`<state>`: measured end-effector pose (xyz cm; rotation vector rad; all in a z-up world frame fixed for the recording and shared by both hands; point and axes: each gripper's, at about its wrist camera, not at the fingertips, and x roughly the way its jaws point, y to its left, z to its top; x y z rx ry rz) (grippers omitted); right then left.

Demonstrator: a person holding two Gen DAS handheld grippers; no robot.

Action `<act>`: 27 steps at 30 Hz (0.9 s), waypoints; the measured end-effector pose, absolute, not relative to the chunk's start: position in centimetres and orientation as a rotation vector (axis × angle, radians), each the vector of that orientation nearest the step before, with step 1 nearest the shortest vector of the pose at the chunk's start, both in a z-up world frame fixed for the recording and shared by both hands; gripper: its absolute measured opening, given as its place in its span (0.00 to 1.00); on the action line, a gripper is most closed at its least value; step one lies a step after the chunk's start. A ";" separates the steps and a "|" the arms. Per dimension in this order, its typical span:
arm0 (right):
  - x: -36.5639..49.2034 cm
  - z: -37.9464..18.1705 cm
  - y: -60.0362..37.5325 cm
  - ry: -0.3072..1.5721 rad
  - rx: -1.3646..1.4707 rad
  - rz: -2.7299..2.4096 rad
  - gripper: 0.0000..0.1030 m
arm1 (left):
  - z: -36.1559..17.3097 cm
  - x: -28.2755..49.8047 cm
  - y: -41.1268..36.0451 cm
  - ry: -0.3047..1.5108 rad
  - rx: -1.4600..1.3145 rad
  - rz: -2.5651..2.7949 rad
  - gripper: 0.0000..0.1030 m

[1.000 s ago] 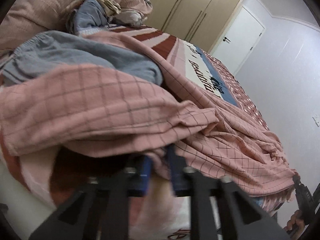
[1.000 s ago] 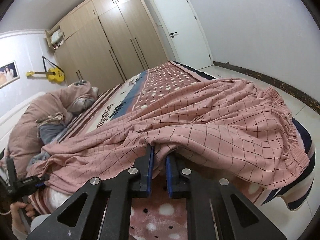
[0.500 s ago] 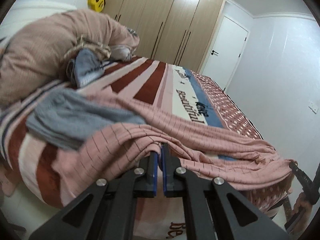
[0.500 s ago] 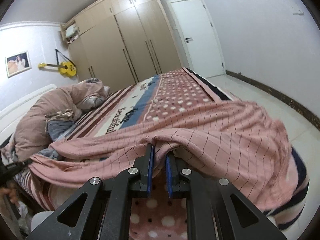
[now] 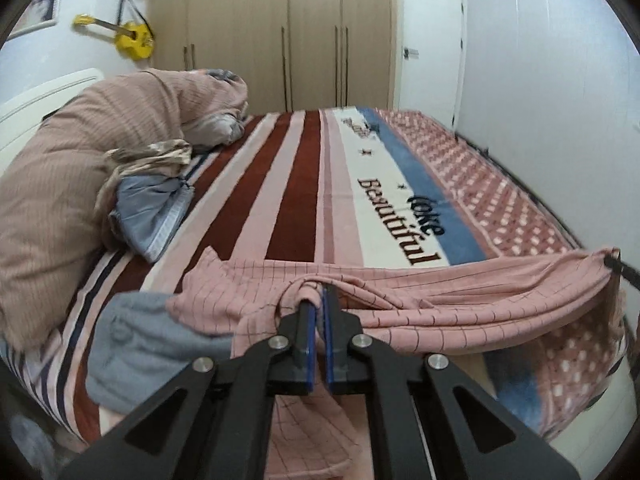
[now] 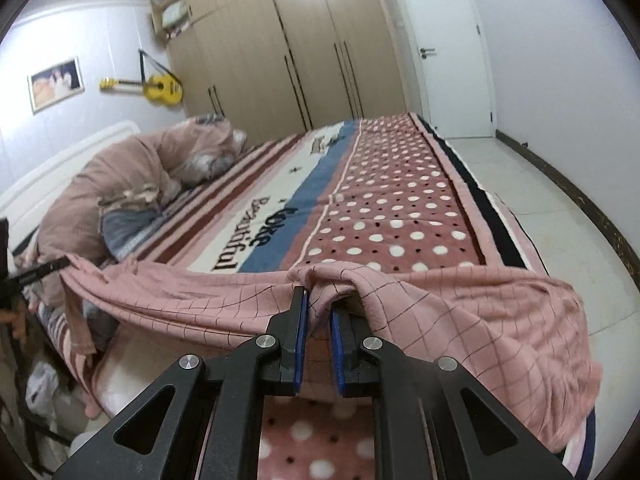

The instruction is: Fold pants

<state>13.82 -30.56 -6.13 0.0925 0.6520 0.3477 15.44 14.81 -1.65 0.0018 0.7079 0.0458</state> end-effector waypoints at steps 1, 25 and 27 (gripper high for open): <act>14.7 -6.4 -30.3 0.669 0.084 0.350 0.06 | -2.0 16.5 14.9 0.723 0.003 0.046 0.02; 15.6 -6.3 -30.3 0.719 -0.059 0.352 0.60 | -4.2 20.4 11.4 0.754 0.069 -0.017 0.60; 14.0 -6.3 -31.2 0.727 -0.077 0.321 0.62 | -4.0 19.4 10.6 0.745 0.072 -0.030 0.63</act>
